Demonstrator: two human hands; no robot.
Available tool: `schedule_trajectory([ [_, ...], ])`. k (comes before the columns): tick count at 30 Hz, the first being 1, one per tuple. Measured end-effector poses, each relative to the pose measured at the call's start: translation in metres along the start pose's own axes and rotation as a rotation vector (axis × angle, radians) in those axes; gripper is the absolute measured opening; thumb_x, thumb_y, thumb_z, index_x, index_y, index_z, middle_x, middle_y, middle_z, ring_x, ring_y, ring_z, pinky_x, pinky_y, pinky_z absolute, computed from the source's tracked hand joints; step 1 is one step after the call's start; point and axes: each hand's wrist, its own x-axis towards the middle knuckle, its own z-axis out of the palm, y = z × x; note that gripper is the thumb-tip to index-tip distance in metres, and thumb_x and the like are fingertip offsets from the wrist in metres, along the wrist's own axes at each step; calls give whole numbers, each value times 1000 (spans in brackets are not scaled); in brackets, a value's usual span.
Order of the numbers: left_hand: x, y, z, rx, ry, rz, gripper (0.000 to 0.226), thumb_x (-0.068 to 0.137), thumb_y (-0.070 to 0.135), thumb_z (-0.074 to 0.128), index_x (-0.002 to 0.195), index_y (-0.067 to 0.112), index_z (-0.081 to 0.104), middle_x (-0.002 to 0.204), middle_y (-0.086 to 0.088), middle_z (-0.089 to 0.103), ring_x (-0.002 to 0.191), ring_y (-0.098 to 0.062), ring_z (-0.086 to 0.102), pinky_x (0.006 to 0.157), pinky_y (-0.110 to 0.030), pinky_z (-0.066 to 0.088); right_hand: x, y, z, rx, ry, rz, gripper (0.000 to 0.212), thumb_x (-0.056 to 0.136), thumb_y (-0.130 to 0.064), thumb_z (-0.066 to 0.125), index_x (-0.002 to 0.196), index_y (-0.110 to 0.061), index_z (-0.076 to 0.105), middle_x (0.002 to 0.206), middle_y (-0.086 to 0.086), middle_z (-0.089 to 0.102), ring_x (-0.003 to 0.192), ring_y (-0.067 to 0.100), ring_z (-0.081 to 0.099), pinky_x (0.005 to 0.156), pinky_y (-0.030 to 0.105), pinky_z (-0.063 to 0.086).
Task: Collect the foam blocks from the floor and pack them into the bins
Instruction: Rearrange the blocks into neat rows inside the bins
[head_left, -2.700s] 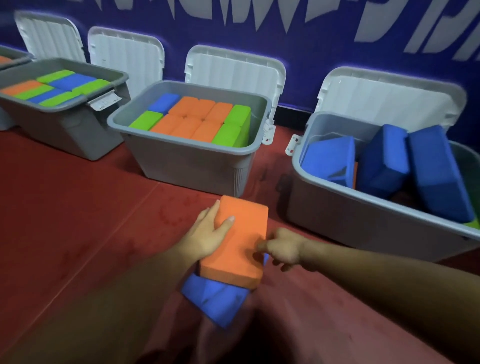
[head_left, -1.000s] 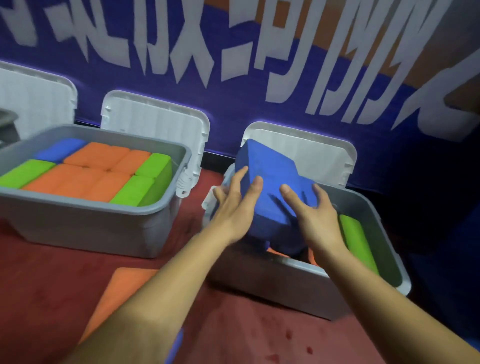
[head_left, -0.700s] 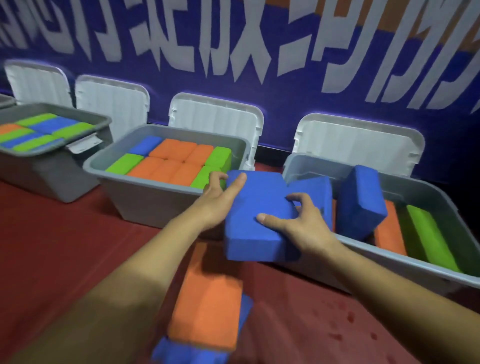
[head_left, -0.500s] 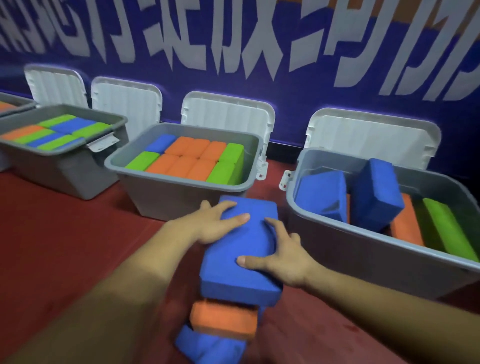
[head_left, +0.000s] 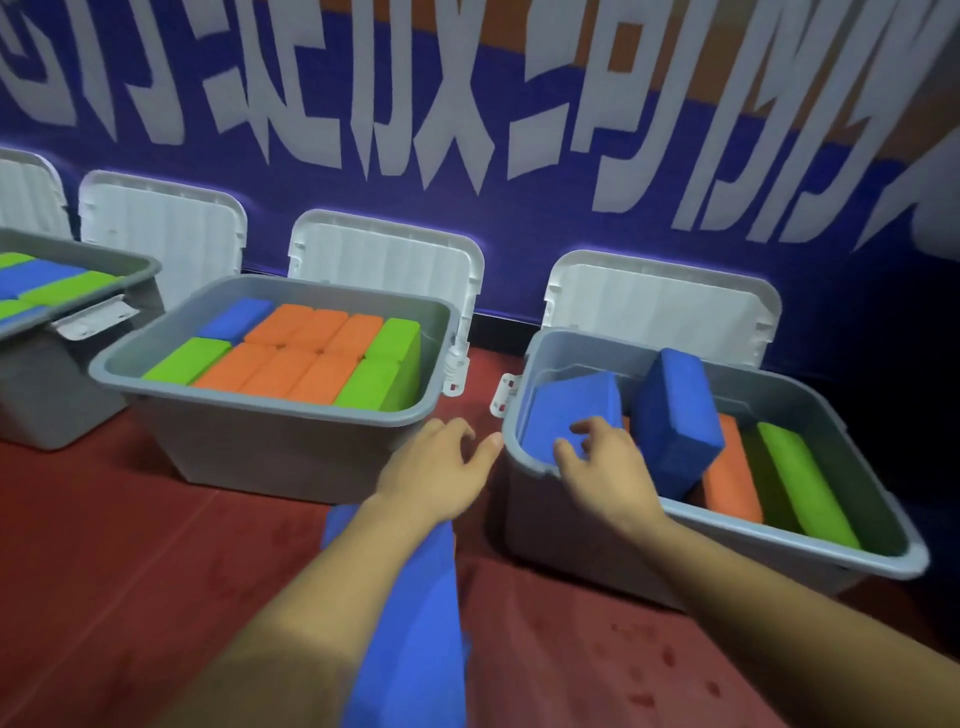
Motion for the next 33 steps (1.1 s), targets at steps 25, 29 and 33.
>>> schedule_trajectory([
  [25, 27, 44, 30, 68, 222, 109, 90, 81, 79, 7, 151, 35, 41, 143, 5, 48, 135, -20, 43, 112, -41, 29, 77, 38, -32, 350, 86, 284, 71, 98, -21, 41, 163, -28, 14, 149, 9, 47, 110, 34, 53, 86, 40, 43],
  [29, 26, 45, 2, -250, 230, 71, 86, 84, 80, 24, 156, 33, 33, 155, 0, 38, 144, -21, 37, 117, -43, 33, 45, -3, -51, 324, 117, 78, 50, 91, -32, 36, 141, -36, 39, 119, 13, 55, 104, 34, 53, 82, 42, 40],
  [33, 17, 26, -38, -519, 191, 7, 100, 74, 86, 38, 160, 39, 16, 166, 3, 23, 152, -14, 23, 124, -38, 21, -12, -48, -46, 395, -37, -152, 49, 98, -19, 39, 147, -28, 46, 125, -13, 59, 90, 10, 56, 78, 23, 41],
])
